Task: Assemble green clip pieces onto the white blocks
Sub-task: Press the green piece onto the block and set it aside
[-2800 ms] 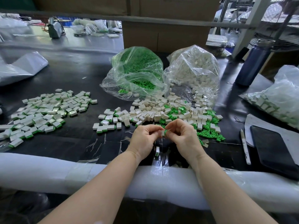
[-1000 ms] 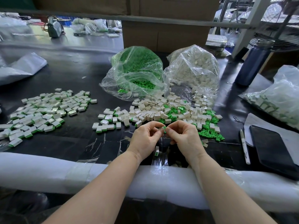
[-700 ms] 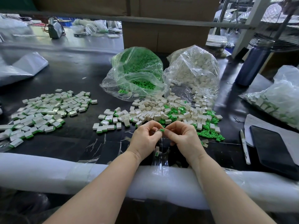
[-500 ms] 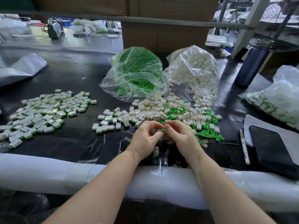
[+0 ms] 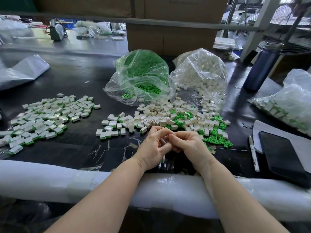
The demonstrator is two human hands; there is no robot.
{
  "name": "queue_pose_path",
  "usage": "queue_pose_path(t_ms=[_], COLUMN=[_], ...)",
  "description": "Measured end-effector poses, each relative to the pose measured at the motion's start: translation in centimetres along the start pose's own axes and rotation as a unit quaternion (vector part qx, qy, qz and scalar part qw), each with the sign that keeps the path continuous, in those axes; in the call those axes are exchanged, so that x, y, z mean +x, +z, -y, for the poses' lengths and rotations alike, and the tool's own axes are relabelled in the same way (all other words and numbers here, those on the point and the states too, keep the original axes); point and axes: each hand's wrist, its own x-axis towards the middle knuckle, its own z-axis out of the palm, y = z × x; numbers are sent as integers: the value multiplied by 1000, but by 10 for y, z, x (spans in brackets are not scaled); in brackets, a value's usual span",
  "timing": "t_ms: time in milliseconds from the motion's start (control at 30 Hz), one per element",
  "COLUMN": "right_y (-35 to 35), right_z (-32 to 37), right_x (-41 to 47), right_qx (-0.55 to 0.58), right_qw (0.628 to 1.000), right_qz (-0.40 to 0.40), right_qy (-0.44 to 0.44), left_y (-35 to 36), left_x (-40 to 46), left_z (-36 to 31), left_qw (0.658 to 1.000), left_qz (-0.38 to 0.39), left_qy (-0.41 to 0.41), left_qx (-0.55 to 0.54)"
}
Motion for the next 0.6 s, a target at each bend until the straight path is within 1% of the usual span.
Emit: queue_pose_path(t_ms=[233,400,533,600], right_y=[-1,0,0,2], right_z=[-2,-1,-1,0], right_x=[0,-1,-1,-1], right_qx=[16,31,22,2], right_qw=[1000,999,1000,1000], right_qz=[-4,-9,-13,-19], right_qy=[-1,1,-8,-21], left_y=[-1,-1,-1,-1], left_x=[-2,-2,-2,-1], left_z=[-2,-4,-3,-2], left_qw=[998,998,998,999], left_qz=[25,33,29,17], left_qy=[5,-2,-1,3], left_qx=[49,61,55,30])
